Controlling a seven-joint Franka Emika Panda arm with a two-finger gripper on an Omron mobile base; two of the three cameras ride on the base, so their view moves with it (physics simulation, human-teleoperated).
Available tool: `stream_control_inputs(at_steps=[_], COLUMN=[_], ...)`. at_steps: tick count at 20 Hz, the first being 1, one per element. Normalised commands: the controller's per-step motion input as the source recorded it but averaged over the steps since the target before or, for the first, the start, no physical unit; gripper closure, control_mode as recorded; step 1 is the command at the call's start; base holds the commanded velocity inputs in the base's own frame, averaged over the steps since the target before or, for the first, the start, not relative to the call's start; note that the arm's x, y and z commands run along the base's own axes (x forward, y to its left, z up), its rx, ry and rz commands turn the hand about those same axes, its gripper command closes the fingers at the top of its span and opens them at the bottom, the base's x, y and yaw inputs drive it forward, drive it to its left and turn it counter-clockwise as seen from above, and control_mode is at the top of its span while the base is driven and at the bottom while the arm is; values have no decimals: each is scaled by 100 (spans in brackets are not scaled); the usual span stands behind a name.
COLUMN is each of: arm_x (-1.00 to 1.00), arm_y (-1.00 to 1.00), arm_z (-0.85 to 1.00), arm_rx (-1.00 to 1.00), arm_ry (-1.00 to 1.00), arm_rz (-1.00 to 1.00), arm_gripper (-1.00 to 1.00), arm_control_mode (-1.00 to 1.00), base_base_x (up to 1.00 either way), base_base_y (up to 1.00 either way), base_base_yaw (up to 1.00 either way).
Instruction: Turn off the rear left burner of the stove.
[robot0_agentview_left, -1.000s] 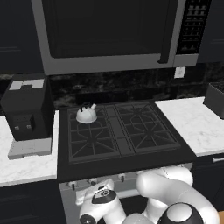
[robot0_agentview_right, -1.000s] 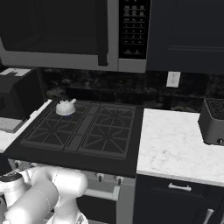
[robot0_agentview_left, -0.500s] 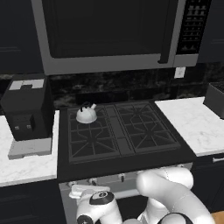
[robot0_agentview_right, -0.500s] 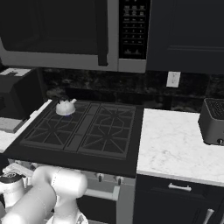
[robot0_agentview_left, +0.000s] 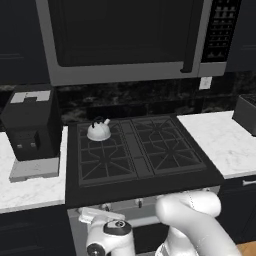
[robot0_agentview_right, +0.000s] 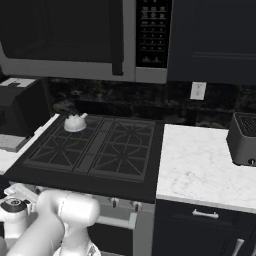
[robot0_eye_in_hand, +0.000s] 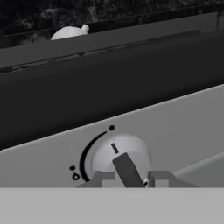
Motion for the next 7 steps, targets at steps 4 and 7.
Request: stream_control_inputs(at_steps=[4,7], arm_x=[2,0], arm_y=[8,0], arm_z=[-2,0], arm_rx=[15,0], arm_ry=[-1,0], arm_rz=[-4,0], arm_gripper=[100,100], arm_control_mode=[-100,-100], base_base_x=[0,0], base_base_y=[0,0], base_base_yaw=[0,0])
